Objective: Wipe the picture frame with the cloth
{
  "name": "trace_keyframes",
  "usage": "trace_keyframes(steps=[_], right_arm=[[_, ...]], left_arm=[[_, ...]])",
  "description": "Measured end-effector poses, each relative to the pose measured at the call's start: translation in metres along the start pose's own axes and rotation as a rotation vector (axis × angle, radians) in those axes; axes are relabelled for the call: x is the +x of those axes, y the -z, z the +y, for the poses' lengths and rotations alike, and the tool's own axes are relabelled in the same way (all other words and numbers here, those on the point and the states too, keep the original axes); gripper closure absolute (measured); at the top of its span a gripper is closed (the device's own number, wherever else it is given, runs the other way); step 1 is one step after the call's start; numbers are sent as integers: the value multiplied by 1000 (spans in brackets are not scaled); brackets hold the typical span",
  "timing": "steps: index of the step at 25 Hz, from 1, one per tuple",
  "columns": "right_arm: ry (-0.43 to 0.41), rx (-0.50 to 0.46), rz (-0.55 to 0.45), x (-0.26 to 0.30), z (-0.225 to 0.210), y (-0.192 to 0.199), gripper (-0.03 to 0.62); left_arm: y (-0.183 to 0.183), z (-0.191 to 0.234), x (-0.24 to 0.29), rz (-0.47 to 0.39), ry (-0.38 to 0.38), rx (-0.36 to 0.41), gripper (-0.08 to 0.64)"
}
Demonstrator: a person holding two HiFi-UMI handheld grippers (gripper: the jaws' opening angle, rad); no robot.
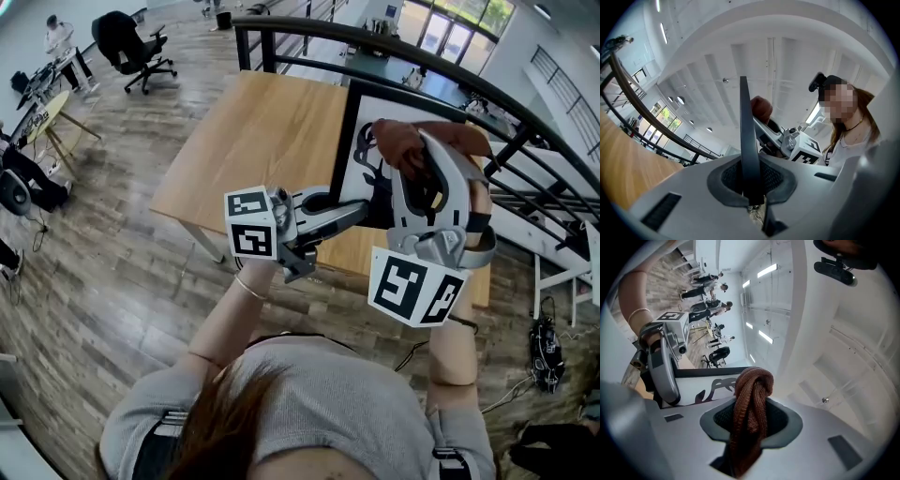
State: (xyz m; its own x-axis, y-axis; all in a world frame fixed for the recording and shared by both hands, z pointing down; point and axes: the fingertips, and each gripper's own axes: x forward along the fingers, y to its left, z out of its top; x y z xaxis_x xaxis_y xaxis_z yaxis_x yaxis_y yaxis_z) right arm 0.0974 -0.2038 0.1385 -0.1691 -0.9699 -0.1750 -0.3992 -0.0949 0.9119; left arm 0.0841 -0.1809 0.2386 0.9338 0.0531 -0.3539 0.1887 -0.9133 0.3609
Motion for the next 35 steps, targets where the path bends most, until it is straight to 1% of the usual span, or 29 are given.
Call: trace_keyframes(steps=[6, 12, 15, 19, 26, 30, 35], right_arm=[[-24, 53, 1, -8, 11, 1, 459], [-45, 106, -2, -18, 26, 10, 459], [-61, 124, 10, -22, 30, 13, 459], [-89, 134, 25, -29, 39, 17, 459], [-136, 156, 38, -42, 55, 23, 459], [-151, 164, 39, -51, 64, 23, 459], [-178, 176, 53, -62, 77, 25, 459]], left_arm=[[-2, 0, 0, -12, -6, 8, 532], [2, 2, 2, -16, -20, 19, 532], [3, 2, 2, -21, -22, 9, 532], [-1, 2, 1, -54, -4, -20, 532], [-2, -1, 3, -51, -12, -12, 532], [-5, -5, 3, -62, 3, -1, 532], [-6, -7, 3, -80, 18, -14, 532]])
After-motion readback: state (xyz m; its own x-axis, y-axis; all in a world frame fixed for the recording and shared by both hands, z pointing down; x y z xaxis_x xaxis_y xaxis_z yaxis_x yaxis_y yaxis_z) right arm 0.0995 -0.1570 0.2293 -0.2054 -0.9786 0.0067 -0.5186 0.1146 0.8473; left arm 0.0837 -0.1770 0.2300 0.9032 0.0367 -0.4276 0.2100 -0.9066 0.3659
